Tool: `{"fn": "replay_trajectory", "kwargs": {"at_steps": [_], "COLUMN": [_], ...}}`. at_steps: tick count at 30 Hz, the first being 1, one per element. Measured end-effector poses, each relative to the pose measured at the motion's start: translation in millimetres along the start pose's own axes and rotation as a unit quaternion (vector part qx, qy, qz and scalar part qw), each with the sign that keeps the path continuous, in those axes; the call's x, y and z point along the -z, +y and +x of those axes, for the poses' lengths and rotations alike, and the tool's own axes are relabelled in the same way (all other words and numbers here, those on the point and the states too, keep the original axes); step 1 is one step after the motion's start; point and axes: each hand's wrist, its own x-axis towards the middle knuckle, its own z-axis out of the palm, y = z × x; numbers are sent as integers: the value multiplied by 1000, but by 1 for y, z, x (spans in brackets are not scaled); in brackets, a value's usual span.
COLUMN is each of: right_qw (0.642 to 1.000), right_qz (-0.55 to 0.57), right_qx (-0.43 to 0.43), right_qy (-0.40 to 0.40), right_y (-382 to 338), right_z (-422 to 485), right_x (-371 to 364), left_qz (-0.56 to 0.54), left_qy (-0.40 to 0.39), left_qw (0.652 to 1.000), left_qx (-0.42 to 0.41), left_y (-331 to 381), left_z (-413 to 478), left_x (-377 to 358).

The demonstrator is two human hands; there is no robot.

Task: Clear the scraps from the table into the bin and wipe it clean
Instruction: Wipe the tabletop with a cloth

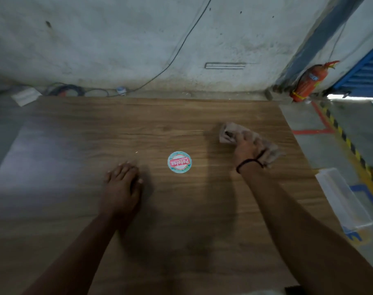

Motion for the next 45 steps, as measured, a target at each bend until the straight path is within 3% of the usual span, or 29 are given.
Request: {"fn": "replay_trajectory", "kwargs": {"at_steps": [3, 9, 12, 14, 17, 19, 21, 24, 28, 33, 36, 41, 45], "right_qw": [999, 968, 951, 961, 988, 996, 998, 999, 990, 952, 967, 998, 994], "right_qz": [-24, -51, -9, 20, -21, -24, -21, -36, -65, -59, -2, 4, 21], "right_qx": [-16, 222, 282, 258, 155, 80, 44, 18, 122, 283, 231, 69, -108], "right_qy": [-35, -101, -127, -97, 12, 41, 33, -35, -16, -104, -106, 14, -19], "right_y": [-6, -116, -128, -115, -57, -3, 33, 31, -32, -114, -110, -21, 39], "right_z": [-38, -163, -180, -167, -116, -78, -63, -84, -144, -231, -222, -166, -167], "right_x": [-38, -82, -62, -38, -1, 12, 11, -12, -53, -78, -54, -2, 2], "left_qz": [33, 50, 66, 65, 56, 59, 65, 69, 65, 73, 45, 81, 90], "left_qy": [6, -14, -16, -17, -15, -15, -17, -21, -15, -44, -66, -54, -72], "left_qw": [999, 997, 997, 997, 997, 997, 997, 996, 997, 996, 997, 995, 992], "left_qx": [26, 55, 43, 45, 50, 49, 47, 45, 35, 24, 21, -38, -52], "left_y": [-4, -18, -18, -19, -14, -13, -15, -15, -10, -17, -21, -30, -45], "left_z": [-27, -38, -39, -41, -39, -40, -40, -41, -42, -39, -37, -52, -69], "left_x": [-2, -13, -15, -14, -13, -13, -14, -12, -11, -7, -4, 7, 5]}}
